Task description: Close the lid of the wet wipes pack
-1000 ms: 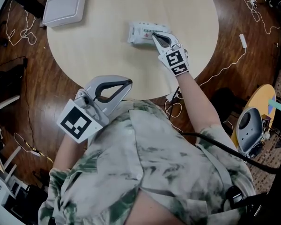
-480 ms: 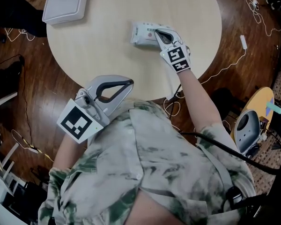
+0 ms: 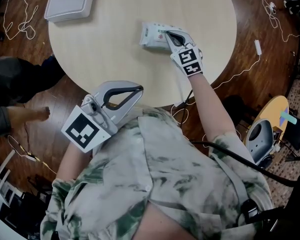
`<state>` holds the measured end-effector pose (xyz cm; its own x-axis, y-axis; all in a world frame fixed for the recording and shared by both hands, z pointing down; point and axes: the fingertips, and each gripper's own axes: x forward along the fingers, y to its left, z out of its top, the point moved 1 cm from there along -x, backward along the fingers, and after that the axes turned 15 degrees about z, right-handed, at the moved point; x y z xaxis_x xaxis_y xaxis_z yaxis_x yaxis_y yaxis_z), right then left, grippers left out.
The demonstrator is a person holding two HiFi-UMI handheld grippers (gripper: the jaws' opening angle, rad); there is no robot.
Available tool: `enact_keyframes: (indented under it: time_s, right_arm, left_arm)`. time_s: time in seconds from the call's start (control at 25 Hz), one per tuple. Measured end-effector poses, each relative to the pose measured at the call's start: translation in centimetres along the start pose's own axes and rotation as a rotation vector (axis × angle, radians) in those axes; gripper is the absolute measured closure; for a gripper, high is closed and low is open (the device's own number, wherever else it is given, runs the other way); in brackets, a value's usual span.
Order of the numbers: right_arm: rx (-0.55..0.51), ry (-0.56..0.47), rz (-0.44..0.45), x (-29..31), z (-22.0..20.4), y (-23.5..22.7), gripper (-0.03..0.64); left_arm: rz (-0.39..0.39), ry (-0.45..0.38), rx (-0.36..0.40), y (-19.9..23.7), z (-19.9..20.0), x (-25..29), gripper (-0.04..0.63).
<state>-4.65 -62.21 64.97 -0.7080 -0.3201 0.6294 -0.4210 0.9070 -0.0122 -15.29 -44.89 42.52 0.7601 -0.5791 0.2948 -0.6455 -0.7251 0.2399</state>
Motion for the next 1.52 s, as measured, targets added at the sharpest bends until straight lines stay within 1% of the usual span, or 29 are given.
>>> enact_keyframes:
  time_s: [0.16,0.24,0.4,0.56,0.72,0.96,1.16,1.32,1.52]
  right_arm:
    - [0.013,-0.002,0.011,0.0,0.2,-0.1,0.612]
    - [0.002,-0.009,0.014,-0.4,0.5,0.0,0.612]
    - [-0.023,-0.066,-0.005,-2.2,1.8,1.0,0.611]
    - [-0.044,-0.137,-0.016,-5.6,3.7,3.3,0.611]
    - [-0.063,-0.213,-0.003,-10.4,5.0,7.0,0.611]
    - [-0.096,-0.31,0.016,-19.0,5.4,13.5,0.611]
    - [-0.155,-0.35,0.04,-26.7,4.8,19.2,0.611]
    - [-0.167,-0.379,0.068,-31.5,3.8,22.9,0.611]
    - [-0.187,-0.407,0.109,-35.5,1.7,27.1,0.611]
  left_arm:
    - [0.009,-0.011,0.012,-0.3,0.2,-0.3,0.595]
    - [0.015,-0.016,0.018,-0.7,0.4,-0.4,0.595]
    - [0.036,-0.03,0.04,-1.9,0.8,-0.9,0.595]
    - [0.07,-0.046,0.061,-3.4,1.1,-1.7,0.595]
    - [0.115,-0.06,0.079,-5.7,1.5,-2.4,0.595]
    - [0.162,-0.095,0.112,-10.8,1.8,-3.2,0.595]
    - [0.213,-0.121,0.155,-15.7,2.0,-3.9,0.594]
    - [0.269,-0.112,0.161,-19.5,1.4,-5.6,0.594]
    - [0.298,-0.087,0.146,-25.4,-0.4,-7.2,0.594]
